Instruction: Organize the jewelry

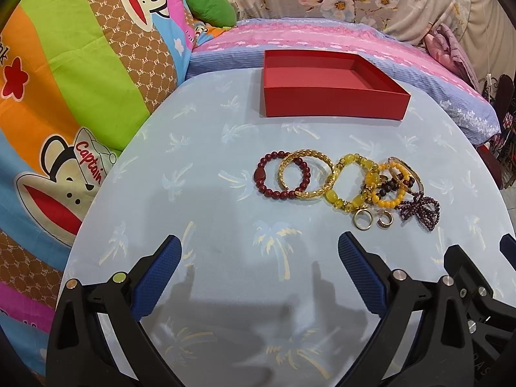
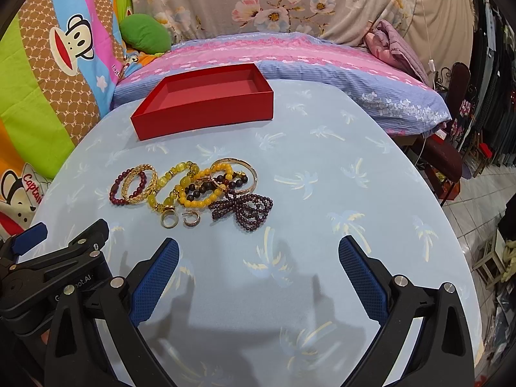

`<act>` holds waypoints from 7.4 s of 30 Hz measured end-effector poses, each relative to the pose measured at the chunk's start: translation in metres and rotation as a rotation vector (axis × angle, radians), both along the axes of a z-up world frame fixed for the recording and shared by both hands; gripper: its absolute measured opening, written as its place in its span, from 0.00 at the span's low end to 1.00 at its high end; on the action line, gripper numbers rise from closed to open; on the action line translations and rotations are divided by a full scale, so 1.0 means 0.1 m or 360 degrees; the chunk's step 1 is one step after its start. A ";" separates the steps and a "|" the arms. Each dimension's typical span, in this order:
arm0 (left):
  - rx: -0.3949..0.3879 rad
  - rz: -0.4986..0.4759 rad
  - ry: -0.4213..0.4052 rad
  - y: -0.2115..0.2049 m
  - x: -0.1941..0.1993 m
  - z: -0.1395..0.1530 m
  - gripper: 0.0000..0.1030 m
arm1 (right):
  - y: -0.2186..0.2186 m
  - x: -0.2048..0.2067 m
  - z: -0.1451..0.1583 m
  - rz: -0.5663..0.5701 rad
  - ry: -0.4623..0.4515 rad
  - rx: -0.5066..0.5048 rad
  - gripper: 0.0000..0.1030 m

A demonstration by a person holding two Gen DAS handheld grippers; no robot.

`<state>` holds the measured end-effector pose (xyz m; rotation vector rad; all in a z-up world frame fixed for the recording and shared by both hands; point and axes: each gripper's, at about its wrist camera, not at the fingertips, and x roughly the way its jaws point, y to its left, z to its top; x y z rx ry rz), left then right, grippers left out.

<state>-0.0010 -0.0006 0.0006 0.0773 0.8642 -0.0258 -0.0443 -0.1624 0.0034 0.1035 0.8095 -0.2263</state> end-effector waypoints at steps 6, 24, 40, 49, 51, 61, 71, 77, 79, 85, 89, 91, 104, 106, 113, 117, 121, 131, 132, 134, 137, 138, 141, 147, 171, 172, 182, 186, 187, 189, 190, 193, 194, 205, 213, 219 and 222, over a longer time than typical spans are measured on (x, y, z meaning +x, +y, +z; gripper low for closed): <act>0.0000 0.0001 0.0000 0.00 0.00 0.00 0.90 | 0.00 0.00 0.00 0.0000 0.0001 0.0000 0.93; 0.0001 0.0001 -0.0003 0.00 0.00 0.00 0.90 | 0.00 0.00 0.00 0.0000 0.0000 0.0002 0.93; 0.0005 0.0002 -0.0009 0.01 -0.01 0.01 0.90 | -0.01 -0.01 0.00 0.0000 0.0000 0.0004 0.93; 0.0006 0.0001 -0.0011 0.01 -0.01 0.00 0.90 | 0.00 -0.01 0.00 0.0002 0.0000 0.0004 0.93; 0.0006 0.0001 -0.0011 0.01 -0.01 0.00 0.90 | 0.00 -0.01 0.00 0.0001 -0.0001 0.0006 0.93; 0.0006 0.0001 -0.0011 0.01 -0.02 0.00 0.90 | 0.00 0.00 0.01 0.0002 0.0000 0.0005 0.93; 0.0006 0.0001 -0.0012 0.01 -0.02 0.01 0.90 | -0.01 0.01 0.01 0.0002 0.0002 0.0007 0.93; -0.0009 -0.0014 0.0005 0.02 0.04 0.01 0.91 | 0.03 0.05 0.00 0.0013 0.0010 0.0018 0.93; -0.0016 -0.0018 0.0014 0.04 0.08 -0.01 0.91 | -0.03 0.04 0.00 0.0019 0.0011 0.0016 0.93; -0.0028 0.0026 0.0036 0.15 0.23 -0.10 0.91 | -0.10 0.18 -0.06 0.0010 0.0030 0.0048 0.93; -0.0038 0.0056 0.0052 0.23 0.36 -0.13 0.91 | -0.17 0.33 -0.09 0.0003 0.0048 0.0072 0.92; -0.0047 0.0076 0.0064 0.27 0.45 -0.15 0.91 | -0.19 0.39 -0.10 0.0003 0.0050 0.0082 0.92; -0.0157 -0.0085 0.0104 0.00 0.82 -0.18 0.91 | -0.31 0.72 -0.17 -0.0016 0.0079 0.0106 0.92; -0.0176 -0.0105 0.0126 -0.06 0.90 -0.23 0.91 | -0.35 0.74 -0.18 -0.0030 0.0084 0.0109 0.92; -0.0223 -0.0158 0.0209 -0.16 1.08 -0.40 0.78 | -0.43 0.81 -0.20 -0.0052 0.0093 0.0127 0.92; -0.0230 -0.0200 0.0197 -0.20 1.10 -0.39 0.66 | -0.43 0.85 -0.22 -0.0041 0.0101 0.0131 0.92; -0.0268 -0.0221 0.0199 -0.18 1.09 -0.36 0.65 | -0.41 0.90 -0.24 -0.0016 0.0113 0.0150 0.88; -0.0290 -0.0170 0.0159 0.01 1.03 -0.23 0.65 | -0.25 1.14 -0.33 0.0086 0.0172 0.0239 0.72; -0.0292 -0.0166 0.0161 0.03 1.03 -0.23 0.65 | -0.24 1.16 -0.35 0.0094 0.0181 0.0247 0.69; -0.0289 -0.0161 0.0163 0.04 1.03 -0.24 0.65 | -0.22 1.20 -0.39 0.0109 0.0195 0.0251 0.67; -0.0279 -0.0167 0.0162 0.03 1.04 -0.24 0.65 | -0.21 1.23 -0.40 0.0117 0.0191 0.0242 0.61; -0.0282 -0.0171 0.0165 0.02 1.04 -0.25 0.65 | -0.20 1.23 -0.40 0.0125 0.0190 0.0231 0.57; -0.0287 -0.0177 0.0174 0.01 1.05 -0.26 0.65 | -0.19 1.23 -0.40 0.0143 0.0186 0.0235 0.52; -0.0296 -0.0186 0.0170 0.01 1.04 -0.23 0.65 | -0.23 1.18 -0.34 0.0134 0.0158 0.0259 0.51; -0.0406 -0.0238 -0.0050 0.05 1.62 0.49 0.65 | -0.37 1.81 0.48 0.0239 -0.0119 0.0228 0.51; -0.0409 -0.0236 -0.0039 0.05 1.61 0.46 0.65 | -0.36 1.79 0.46 0.0241 -0.0110 0.0235 0.51; -0.0458 -0.0205 0.0153 0.15 1.27 0.02 0.65 | -0.26 1.50 0.17 0.0234 0.0010 0.0256 0.51; -0.0457 -0.0182 0.0195 0.22 1.14 -0.10 0.63 | -0.25 1.41 0.09 0.0224 0.0045 0.0271 0.51; -0.0451 -0.0173 0.0197 0.24 1.13 -0.11 0.63 | -0.24 1.40 0.08 0.0222 0.0051 0.0274 0.51; -0.0457 -0.0161 0.0201 0.28 1.10 -0.11 0.61 | -0.23 1.37 0.06 0.0220 0.0058 0.0278 0.51; -0.0459 -0.0160 0.0203 0.30 1.10 -0.11 0.61 | -0.23 1.36 0.06 0.0220 0.0059 0.0281 0.51; -0.0451 -0.0152 0.0212 0.33 1.07 -0.13 0.61 | -0.21 1.33 0.05 0.0222 0.0062 0.0275 0.51; -0.0449 -0.0151 0.0219 0.34 1.06 -0.14 0.61 | -0.21 1.32 0.04 0.0222 0.0064 0.0276 0.51; -0.0357 -0.0173 0.0258 0.17 1.01 -0.33 0.67 | -0.21 1.32 -0.01 0.0217 0.0086 0.0288 0.51; -0.0265 -0.0215 0.0205 0.02 1.06 -0.39 0.71 | -0.20 1.34 -0.05 0.0216 0.0102 0.0293 0.51; -0.0108 -0.0243 0.0131 -0.08 1.04 -0.44 0.61 | -0.20 1.37 -0.07 0.0213 0.0109 0.0296 0.51; -0.0102 -0.0242 0.0114 -0.08 1.03 -0.43 0.52 | -0.21 1.37 -0.07 0.0211 0.0107 0.0296 0.51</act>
